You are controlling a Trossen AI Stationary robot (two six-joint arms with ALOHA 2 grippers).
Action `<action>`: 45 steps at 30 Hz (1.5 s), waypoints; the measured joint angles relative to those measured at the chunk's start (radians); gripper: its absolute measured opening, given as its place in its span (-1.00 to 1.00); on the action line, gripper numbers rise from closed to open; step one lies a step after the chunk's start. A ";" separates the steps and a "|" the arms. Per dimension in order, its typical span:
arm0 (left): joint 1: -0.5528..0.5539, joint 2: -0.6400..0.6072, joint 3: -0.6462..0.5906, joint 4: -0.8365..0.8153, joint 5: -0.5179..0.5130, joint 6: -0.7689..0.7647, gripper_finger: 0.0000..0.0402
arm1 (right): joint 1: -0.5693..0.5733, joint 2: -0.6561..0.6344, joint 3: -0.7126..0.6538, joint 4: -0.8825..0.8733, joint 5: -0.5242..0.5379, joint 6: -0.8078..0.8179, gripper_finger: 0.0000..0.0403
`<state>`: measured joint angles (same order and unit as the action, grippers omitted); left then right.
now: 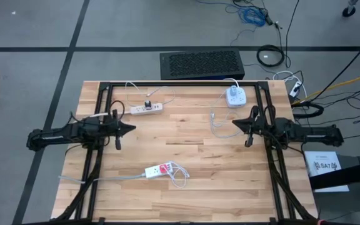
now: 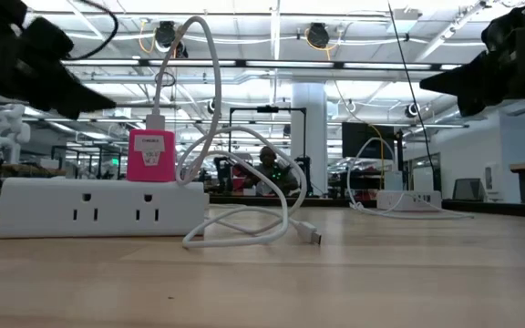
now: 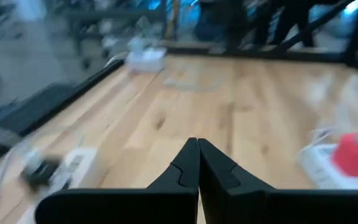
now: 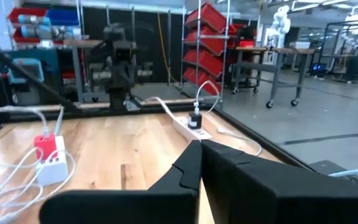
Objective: Insert USB
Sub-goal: Return to Home Position
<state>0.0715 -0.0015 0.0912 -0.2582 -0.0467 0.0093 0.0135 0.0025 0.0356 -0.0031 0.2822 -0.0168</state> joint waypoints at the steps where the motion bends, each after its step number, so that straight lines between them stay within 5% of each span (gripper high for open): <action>1: 0.000 0.002 0.012 -0.044 -0.032 -0.003 -0.99 | -0.002 0.000 -0.002 0.005 0.003 -0.003 -1.00; 17: 0.001 0.005 -0.083 0.277 -0.041 0.022 -0.99 | -0.093 0.041 -0.022 0.036 -0.154 -0.021 -1.00; 38: 0.110 0.096 -0.083 0.299 -0.186 0.028 -0.99 | -0.093 0.158 -0.022 0.036 -0.149 0.027 -1.00; 45: 0.126 0.105 -0.084 0.311 -0.253 0.015 -0.99 | -0.093 0.162 -0.022 0.050 -0.040 0.013 -1.00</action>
<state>0.1978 0.1032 0.0074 0.0525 -0.3002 0.0246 -0.0793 0.1647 0.0132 0.0474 0.2424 -0.0035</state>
